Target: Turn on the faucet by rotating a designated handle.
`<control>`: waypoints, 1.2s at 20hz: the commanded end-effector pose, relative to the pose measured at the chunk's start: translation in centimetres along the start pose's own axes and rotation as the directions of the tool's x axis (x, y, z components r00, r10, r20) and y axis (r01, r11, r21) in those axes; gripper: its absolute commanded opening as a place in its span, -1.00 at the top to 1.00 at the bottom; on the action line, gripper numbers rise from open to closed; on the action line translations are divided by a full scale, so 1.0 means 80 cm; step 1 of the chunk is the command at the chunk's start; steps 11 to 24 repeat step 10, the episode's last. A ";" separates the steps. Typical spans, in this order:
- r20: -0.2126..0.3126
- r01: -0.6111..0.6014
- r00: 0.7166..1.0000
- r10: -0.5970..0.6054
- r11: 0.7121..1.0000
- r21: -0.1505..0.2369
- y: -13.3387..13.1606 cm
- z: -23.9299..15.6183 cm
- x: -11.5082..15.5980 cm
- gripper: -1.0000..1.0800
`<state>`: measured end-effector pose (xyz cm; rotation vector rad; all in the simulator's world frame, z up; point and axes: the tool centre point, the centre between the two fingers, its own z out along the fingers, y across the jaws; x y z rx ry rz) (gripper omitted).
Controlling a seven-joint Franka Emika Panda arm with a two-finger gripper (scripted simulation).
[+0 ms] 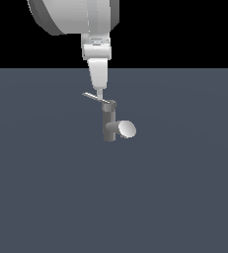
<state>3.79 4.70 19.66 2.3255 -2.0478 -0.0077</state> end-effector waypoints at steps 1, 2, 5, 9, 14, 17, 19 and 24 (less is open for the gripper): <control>0.017 0.048 0.999 -0.049 0.998 0.043 -0.036 0.011 -0.045 1.00; 0.017 0.051 0.998 -0.052 0.998 0.042 -0.039 0.011 -0.048 1.00; 0.019 0.060 0.998 -0.061 0.997 0.040 -0.049 0.013 -0.057 1.00; 0.022 0.071 0.997 -0.072 0.997 0.038 -0.061 0.015 -0.068 1.00; 0.022 0.071 0.997 -0.072 0.997 0.038 -0.061 0.015 -0.068 1.00; 0.022 0.071 0.997 -0.072 0.997 0.038 -0.061 0.015 -0.068 1.00; 0.022 0.071 0.997 -0.072 0.997 0.038 -0.061 0.015 -0.068 1.00; 0.022 0.071 0.997 -0.072 0.997 0.038 -0.061 0.015 -0.068 1.00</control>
